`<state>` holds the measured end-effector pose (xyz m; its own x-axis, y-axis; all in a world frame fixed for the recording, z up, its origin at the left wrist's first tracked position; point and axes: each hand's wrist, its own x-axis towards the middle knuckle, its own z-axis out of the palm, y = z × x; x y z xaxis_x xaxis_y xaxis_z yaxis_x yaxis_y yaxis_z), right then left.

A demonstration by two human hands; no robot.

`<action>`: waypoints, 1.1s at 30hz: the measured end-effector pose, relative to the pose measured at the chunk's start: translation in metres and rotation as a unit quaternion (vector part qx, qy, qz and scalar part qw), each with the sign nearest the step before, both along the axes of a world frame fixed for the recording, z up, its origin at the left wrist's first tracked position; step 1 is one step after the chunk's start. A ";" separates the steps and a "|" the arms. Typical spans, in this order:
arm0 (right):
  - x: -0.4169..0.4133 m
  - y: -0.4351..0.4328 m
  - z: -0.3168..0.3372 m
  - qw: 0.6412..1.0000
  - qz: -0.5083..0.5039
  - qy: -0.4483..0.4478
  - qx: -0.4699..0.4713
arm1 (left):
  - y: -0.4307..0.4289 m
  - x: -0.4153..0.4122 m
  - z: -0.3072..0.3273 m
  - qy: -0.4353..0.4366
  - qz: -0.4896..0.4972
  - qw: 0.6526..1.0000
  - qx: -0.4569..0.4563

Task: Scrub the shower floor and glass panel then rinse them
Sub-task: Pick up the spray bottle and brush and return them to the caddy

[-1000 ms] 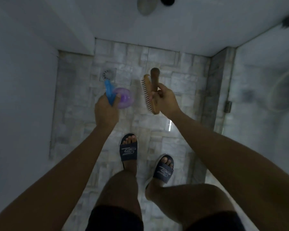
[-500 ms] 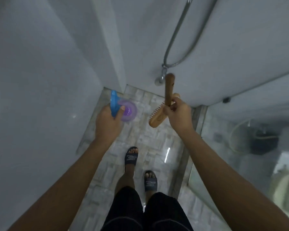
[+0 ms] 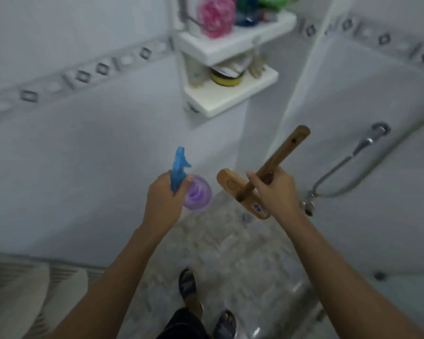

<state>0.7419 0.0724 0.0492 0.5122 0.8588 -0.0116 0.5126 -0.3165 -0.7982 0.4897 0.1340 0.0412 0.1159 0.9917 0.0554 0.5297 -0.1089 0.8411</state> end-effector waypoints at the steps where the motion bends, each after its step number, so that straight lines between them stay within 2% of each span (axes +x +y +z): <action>1: -0.017 0.007 0.011 1.000 0.023 0.005 0.006 | -0.004 -0.021 0.012 0.002 0.025 1.000 0.012; 6: -0.108 0.042 0.049 0.989 0.140 0.023 0.041 | -0.026 -0.118 0.045 0.010 0.139 0.989 0.049; 11: -0.238 0.075 0.069 0.959 0.280 0.042 0.031 | -0.059 -0.224 0.062 0.030 0.256 0.964 0.065; 18: -0.377 0.095 0.070 0.916 0.398 0.058 0.018 | -0.095 -0.335 0.061 0.018 0.372 0.928 0.026; 25: -0.537 0.100 0.071 0.851 0.521 0.065 0.010 | -0.125 -0.447 0.049 0.031 0.468 0.883 0.013; 33: -0.655 0.096 0.057 0.781 0.624 0.035 0.006 | -0.135 -0.503 0.030 0.007 0.533 0.846 -0.026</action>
<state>0.0867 0.1688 0.1064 -0.7251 0.6886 0.0089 0.3716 0.4021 -0.8368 -0.0132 -0.0006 0.0708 -0.8455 0.5338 0.0147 0.3137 0.4743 0.8226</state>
